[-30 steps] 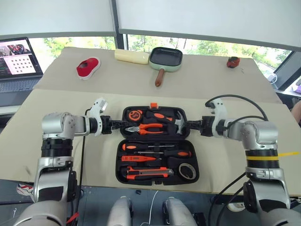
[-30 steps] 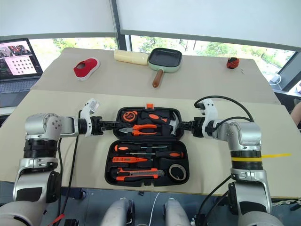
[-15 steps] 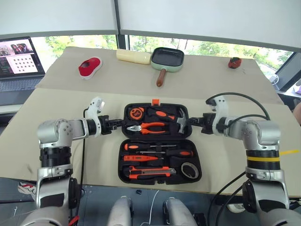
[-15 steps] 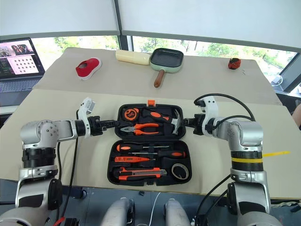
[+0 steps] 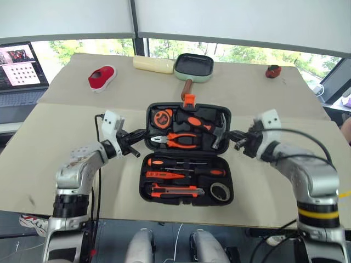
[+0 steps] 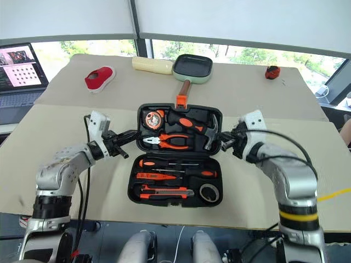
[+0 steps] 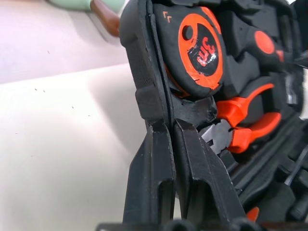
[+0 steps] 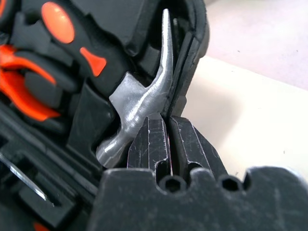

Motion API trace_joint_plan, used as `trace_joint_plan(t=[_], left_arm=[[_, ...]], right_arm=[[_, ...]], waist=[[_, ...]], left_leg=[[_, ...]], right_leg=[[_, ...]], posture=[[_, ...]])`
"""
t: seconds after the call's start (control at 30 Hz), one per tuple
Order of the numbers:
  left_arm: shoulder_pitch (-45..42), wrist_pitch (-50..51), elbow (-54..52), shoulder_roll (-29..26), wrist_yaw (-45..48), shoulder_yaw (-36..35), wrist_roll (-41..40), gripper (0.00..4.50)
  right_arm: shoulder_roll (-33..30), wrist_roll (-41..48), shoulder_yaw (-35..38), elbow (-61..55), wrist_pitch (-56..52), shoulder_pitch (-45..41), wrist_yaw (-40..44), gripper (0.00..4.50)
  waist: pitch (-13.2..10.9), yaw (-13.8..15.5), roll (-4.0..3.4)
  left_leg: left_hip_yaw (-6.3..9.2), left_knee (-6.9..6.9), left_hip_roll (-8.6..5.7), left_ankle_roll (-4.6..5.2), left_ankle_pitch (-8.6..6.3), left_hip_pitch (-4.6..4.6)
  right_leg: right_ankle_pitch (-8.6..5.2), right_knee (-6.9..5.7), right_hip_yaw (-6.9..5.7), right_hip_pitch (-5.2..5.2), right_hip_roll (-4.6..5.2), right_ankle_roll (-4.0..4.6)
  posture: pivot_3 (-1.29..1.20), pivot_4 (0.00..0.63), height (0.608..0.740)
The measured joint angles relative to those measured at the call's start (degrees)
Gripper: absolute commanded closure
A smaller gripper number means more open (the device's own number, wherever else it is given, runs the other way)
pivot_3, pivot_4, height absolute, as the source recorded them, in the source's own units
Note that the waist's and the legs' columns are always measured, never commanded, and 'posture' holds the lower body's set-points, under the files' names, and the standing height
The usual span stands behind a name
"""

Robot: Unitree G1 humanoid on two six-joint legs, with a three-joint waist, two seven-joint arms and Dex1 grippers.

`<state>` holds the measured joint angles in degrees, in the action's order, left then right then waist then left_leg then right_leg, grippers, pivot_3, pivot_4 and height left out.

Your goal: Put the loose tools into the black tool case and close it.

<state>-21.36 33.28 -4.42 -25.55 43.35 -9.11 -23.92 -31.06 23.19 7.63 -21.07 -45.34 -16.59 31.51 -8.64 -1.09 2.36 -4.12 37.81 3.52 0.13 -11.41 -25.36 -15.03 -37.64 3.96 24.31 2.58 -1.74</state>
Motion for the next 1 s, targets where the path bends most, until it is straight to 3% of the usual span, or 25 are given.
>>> trace_joint_plan(t=[0.53,0.67,0.87,0.97,1.0], left_arm=[[13.7,-18.3,-10.0,-2.0,-3.2,1.2,6.5,4.50],[20.2,-24.0,-14.0,-3.4,-3.9,1.1,8.6,4.50],[32.7,-22.0,-16.0,-4.7,-5.8,-4.1,8.3,2.37],[37.8,-18.1,-17.8,-7.9,-4.1,-8.0,5.2,1.18],[39.0,-16.5,-18.1,-9.7,-3.0,-10.2,3.5,0.74]], right_arm=[[-3.8,-11.4,-2.1,-1.9,34.8,14.3,6.5,4.45],[-6.6,-16.5,-2.0,-2.2,49.6,21.0,7.3,4.45],[-11.2,-23.0,0.4,-2.1,70.2,35.0,10.4,2.41],[-13.1,-21.0,4.0,-4.4,70.7,42.6,12.8,1.42],[-14.7,-19.2,5.8,-5.7,69.6,45.5,14.3,1.32]], waist=[[0.0,0.1,-0.01],[0.1,0.0,-0.08],[0.1,-0.1,-0.14],[0.1,0.3,-0.08],[0.1,0.4,-0.08]], left_leg=[[-0.04,0.02,0.03,-0.02,0.02,0.26],[-0.10,0.00,0.09,-0.02,0.01,0.38],[-0.30,-0.07,0.23,-0.06,-0.02,1.14],[-0.33,-0.04,0.34,-0.08,-0.02,1.28],[-0.34,-0.05,0.35,-0.08,-0.02,1.37]], right_leg=[[0.00,-0.14,0.02,-0.14,-0.06,0.03],[-0.01,-0.10,0.04,-0.23,-0.06,0.05],[-0.22,-0.10,0.05,-0.85,-0.09,0.23],[-0.54,-0.05,0.03,-1.04,-0.01,0.21],[-0.69,-0.04,0.01,-1.12,0.04,0.49]], posture=[[0.00,0.150,0.740],[0.00,0.150,0.740],[0.00,0.150,0.740],[0.00,0.150,0.740],[0.00,0.150,0.740]])
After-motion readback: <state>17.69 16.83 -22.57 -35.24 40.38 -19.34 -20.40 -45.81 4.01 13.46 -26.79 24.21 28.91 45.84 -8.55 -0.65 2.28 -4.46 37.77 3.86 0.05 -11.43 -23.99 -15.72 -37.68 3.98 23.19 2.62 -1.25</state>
